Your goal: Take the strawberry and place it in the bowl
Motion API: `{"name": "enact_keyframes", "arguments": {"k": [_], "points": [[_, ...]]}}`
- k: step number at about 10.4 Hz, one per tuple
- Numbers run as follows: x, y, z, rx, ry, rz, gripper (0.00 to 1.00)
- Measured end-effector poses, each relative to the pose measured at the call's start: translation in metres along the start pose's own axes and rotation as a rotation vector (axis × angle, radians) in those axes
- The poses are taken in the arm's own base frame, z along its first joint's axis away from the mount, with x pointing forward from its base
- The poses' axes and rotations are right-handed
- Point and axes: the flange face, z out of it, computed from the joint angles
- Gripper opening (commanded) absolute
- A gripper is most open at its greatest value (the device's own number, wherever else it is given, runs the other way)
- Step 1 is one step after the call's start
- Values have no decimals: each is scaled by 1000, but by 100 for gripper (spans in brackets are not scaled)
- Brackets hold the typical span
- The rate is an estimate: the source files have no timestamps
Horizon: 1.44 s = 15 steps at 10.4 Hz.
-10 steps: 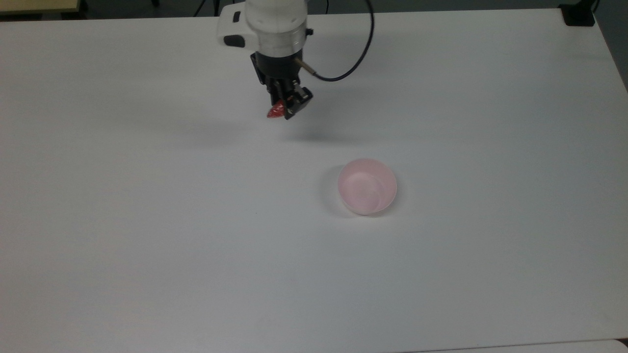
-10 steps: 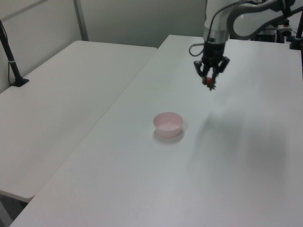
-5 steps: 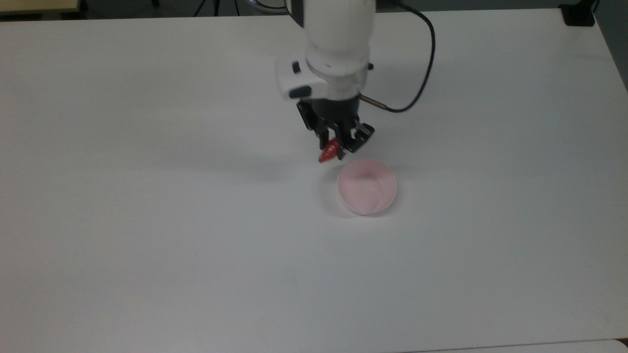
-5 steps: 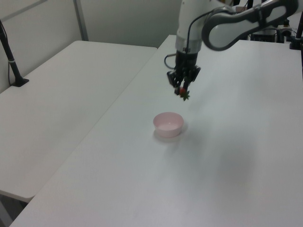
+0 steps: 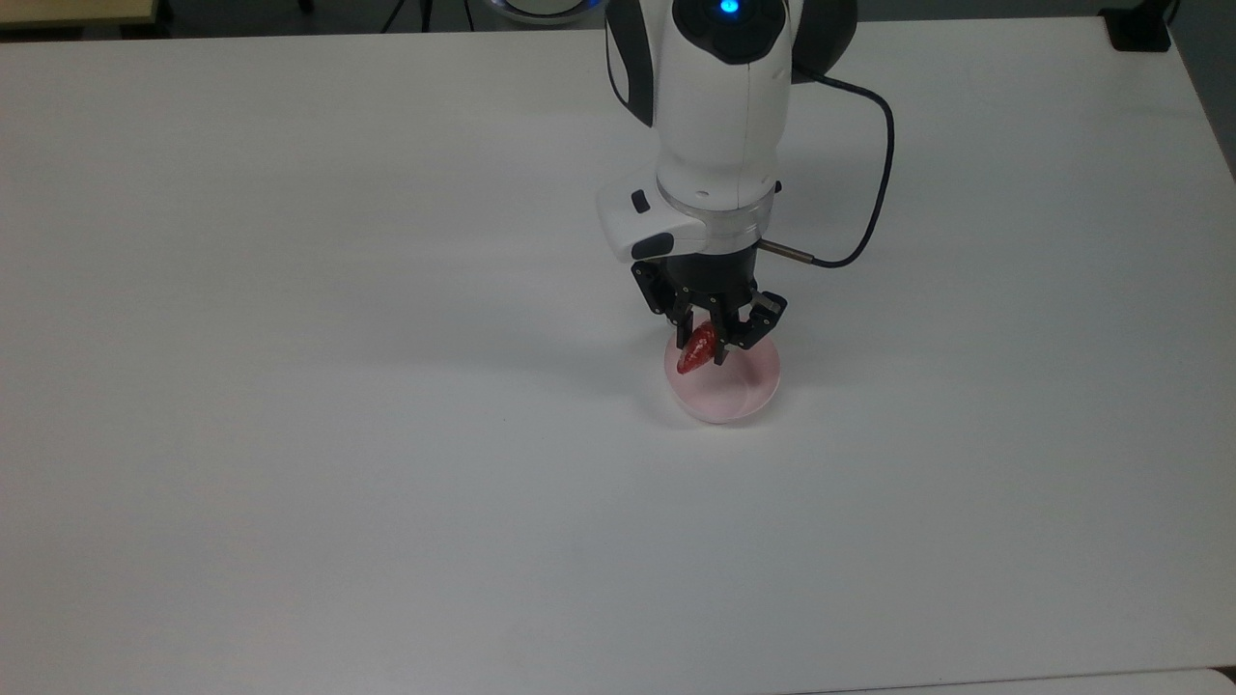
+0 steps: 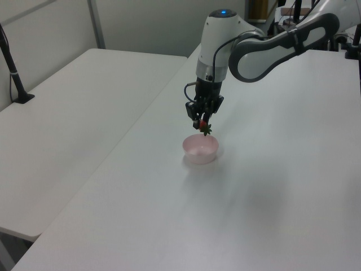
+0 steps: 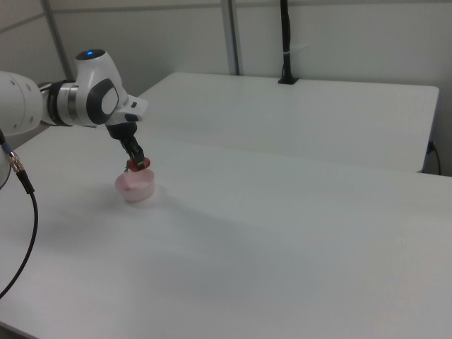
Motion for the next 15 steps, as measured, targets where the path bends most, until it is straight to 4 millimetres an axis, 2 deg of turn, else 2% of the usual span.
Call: {"name": "enact_keyframes", "arguments": {"k": [1, 2, 3, 6, 8, 9, 11, 13, 15], "points": [[-4, -4, 5, -3, -6, -10, 37], [-8, -9, 12, -7, -14, -20, 75], [-13, -14, 20, -11, -23, -29, 100], [-19, -20, 33, -19, -36, -39, 100], [-12, -21, 23, -4, -19, -34, 100], [-5, -21, 4, 13, 4, -27, 100], [5, -6, -48, -7, 0, -3, 100], [11, 22, -113, -33, -19, 23, 100], [3, 57, -181, -74, -62, -12, 100]]}}
